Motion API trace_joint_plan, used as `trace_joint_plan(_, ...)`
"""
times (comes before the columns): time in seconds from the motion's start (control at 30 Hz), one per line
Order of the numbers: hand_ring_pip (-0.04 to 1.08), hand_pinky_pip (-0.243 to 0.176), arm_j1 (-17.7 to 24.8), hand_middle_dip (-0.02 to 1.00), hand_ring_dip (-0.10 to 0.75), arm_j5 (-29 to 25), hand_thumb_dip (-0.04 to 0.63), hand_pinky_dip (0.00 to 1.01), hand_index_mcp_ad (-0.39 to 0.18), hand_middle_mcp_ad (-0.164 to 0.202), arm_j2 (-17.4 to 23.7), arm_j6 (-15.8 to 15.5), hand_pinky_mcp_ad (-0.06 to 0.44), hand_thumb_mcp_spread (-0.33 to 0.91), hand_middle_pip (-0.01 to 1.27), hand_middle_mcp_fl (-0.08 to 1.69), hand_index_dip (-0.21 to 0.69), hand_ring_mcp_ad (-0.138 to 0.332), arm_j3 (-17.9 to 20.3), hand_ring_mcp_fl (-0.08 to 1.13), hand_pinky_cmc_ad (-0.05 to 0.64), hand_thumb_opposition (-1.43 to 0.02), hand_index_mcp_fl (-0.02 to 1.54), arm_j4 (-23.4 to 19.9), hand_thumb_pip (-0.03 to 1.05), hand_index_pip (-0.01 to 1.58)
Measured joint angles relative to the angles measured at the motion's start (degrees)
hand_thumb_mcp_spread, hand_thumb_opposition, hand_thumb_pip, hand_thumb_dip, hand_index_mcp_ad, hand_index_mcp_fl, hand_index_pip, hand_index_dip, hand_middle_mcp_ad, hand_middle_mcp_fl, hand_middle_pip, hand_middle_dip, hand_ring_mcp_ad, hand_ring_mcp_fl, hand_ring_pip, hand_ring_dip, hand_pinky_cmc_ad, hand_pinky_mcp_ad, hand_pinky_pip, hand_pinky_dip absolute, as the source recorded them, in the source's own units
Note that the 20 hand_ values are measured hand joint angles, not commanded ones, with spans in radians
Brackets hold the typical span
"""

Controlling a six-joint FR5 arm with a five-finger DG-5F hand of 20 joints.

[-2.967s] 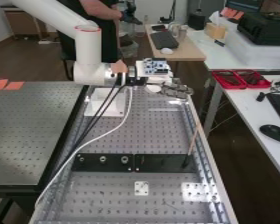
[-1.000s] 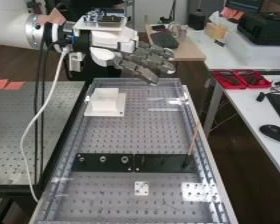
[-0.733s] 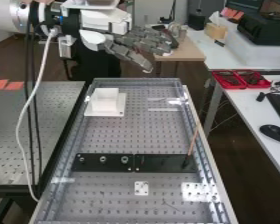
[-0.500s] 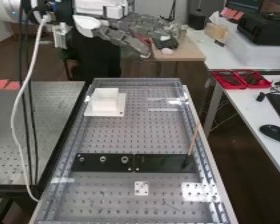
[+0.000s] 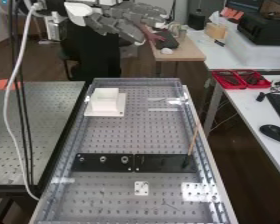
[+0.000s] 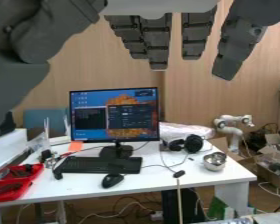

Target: Grab the drill bit and place it in the clear container

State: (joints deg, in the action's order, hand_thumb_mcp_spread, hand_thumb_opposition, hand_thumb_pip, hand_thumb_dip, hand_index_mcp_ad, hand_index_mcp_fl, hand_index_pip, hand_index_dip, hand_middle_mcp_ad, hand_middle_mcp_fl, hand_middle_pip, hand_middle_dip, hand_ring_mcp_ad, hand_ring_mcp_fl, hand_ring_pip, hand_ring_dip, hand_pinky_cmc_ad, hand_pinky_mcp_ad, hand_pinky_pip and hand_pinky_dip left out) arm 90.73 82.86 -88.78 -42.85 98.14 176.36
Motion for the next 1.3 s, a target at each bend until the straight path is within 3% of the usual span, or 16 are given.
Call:
trace_joint_plan(0.33, 0.11, -0.096, -0.1, 0.02, -0.087, -0.4, 0.012, 0.27, 0.136, 0.141, 0.9, 0.2, 0.314, 0.1, 0.15, 0.08, 0.016, 0.218, 0.1, 0.0, 0.449, -0.7, 0.02, 0.5, 0.23, 0.08)
trace_joint_plan(0.5, 0.11, -0.096, -0.3, 0.03, -0.101, -0.1, 0.012, 0.27, 0.136, 0.138, 1.3, 0.2, 0.293, 0.1, 0.16, 0.08, 0.009, 0.222, 0.3, 0.0, 0.45, -0.7, 0.02, 0.5, 0.23, 0.09)
trace_joint_plan(1.3, 0.11, -0.096, -0.8, 0.02, -0.103, 1.4, 0.012, 0.27, 0.138, 0.138, 0.9, 0.3, 0.284, 0.1, 0.16, 0.08, -0.003, 0.223, -0.6, 0.01, 0.417, -0.7, 0.02, 0.9, 0.23, 0.08)
